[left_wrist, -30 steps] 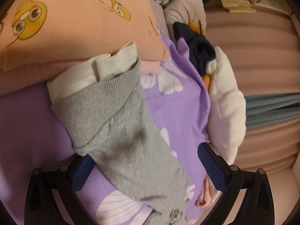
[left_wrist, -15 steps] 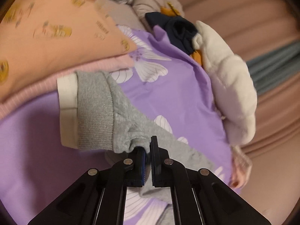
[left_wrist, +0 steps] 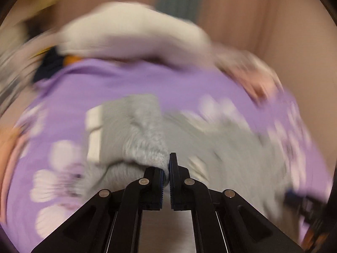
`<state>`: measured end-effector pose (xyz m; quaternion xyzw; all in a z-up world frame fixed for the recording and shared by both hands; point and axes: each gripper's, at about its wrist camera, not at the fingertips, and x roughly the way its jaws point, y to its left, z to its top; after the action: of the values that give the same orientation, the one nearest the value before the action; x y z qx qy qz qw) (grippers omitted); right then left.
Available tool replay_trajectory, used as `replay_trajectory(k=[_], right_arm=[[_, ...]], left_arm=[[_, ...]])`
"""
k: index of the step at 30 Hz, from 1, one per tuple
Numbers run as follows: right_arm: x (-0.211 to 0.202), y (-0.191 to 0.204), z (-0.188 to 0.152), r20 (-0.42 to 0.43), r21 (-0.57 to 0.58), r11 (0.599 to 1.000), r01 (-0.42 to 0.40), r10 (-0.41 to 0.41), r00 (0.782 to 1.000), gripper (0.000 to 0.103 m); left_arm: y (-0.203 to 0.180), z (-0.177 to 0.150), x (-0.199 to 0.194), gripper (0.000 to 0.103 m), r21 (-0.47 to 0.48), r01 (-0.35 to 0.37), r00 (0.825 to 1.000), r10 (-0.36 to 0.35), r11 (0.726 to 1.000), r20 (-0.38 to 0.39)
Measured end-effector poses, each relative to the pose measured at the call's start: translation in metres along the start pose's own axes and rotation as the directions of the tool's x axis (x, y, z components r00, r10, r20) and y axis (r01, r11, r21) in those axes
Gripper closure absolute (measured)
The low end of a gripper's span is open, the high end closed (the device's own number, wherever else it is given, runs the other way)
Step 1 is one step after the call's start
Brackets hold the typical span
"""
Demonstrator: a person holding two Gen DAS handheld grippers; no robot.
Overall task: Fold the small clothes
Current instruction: 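Fold the held sleeve across the body with the left tool, release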
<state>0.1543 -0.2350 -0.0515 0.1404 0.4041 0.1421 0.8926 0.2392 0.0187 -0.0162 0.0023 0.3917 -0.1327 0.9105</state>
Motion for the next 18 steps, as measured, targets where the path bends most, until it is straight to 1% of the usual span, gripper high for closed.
replay_trajectory(k=[1, 2, 3, 5, 6, 7, 8, 9, 10, 11, 12, 14, 16, 18], right_arm=[[-0.001, -0.003, -0.001, -0.001, 0.010, 1.000, 0.000, 0.000, 1.000, 0.052], [-0.002, -0.005, -0.002, -0.004, 0.015, 1.000, 0.001, -0.001, 1.000, 0.051], [-0.003, -0.008, -0.002, -0.006, 0.020, 1.000, 0.003, -0.003, 1.000, 0.051], [-0.006, -0.011, -0.003, -0.012, 0.026, 1.000, 0.004, -0.004, 1.000, 0.050], [-0.007, -0.013, -0.003, -0.013, 0.030, 1.000, -0.003, 0.003, 1.000, 0.049], [-0.008, -0.014, -0.003, -0.013, 0.034, 0.999, -0.012, 0.013, 1.000, 0.047], [-0.009, -0.014, -0.003, -0.013, 0.037, 0.999, -0.021, 0.021, 1.000, 0.046], [-0.008, -0.014, -0.001, -0.016, 0.043, 0.998, -0.036, 0.037, 0.999, 0.044], [-0.006, -0.013, 0.000, -0.019, 0.051, 0.997, -0.053, 0.054, 0.998, 0.043], [-0.004, -0.012, 0.001, -0.021, 0.058, 0.996, -0.067, 0.069, 0.997, 0.043], [0.000, -0.010, 0.003, -0.026, 0.070, 0.993, -0.091, 0.093, 0.995, 0.043], [0.010, -0.002, 0.008, -0.034, 0.081, 0.990, -0.119, 0.122, 0.992, 0.043], [0.023, 0.016, 0.016, -0.045, 0.056, 0.990, -0.133, 0.135, 0.990, 0.043], [0.037, 0.040, 0.027, -0.062, 0.006, 0.986, -0.164, 0.164, 0.985, 0.043]], left_arm=[[-0.016, -0.007, 0.009, 0.102, 0.045, 0.011, 1.000, -0.009, 0.999, -0.026], [-0.035, -0.016, 0.022, 0.102, 0.106, 0.020, 0.997, -0.013, 0.994, -0.070], [-0.048, -0.023, 0.032, 0.102, 0.150, -0.001, 0.995, 0.016, 0.989, -0.096], [-0.056, -0.032, 0.043, 0.099, 0.190, -0.029, 0.991, 0.052, 0.981, -0.120], [-0.054, -0.035, 0.044, 0.095, 0.185, -0.023, 0.990, 0.048, 0.983, -0.132], [-0.050, -0.036, 0.044, 0.081, 0.165, -0.006, 0.989, 0.030, 0.986, -0.148], [-0.044, -0.036, 0.042, 0.050, 0.139, 0.008, 0.987, 0.015, 0.990, -0.160], [-0.039, -0.038, 0.038, 0.032, 0.125, 0.008, 0.987, 0.013, 0.992, -0.160], [-0.033, -0.040, 0.030, 0.008, 0.117, -0.004, 0.989, 0.021, 0.993, -0.149], [-0.029, -0.042, 0.022, 0.006, 0.111, -0.013, 0.992, 0.027, 0.994, -0.125], [-0.024, -0.045, 0.013, 0.006, 0.108, -0.018, 0.994, 0.029, 0.994, -0.108], [-0.007, -0.056, -0.005, 0.006, 0.080, -0.024, 0.994, 0.033, 0.997, -0.104], [0.011, -0.066, -0.020, 0.006, 0.021, -0.018, 0.995, 0.020, 1.000, -0.096], [0.026, -0.076, -0.029, 0.006, -0.030, -0.029, 0.996, 0.026, 0.999, -0.088]])
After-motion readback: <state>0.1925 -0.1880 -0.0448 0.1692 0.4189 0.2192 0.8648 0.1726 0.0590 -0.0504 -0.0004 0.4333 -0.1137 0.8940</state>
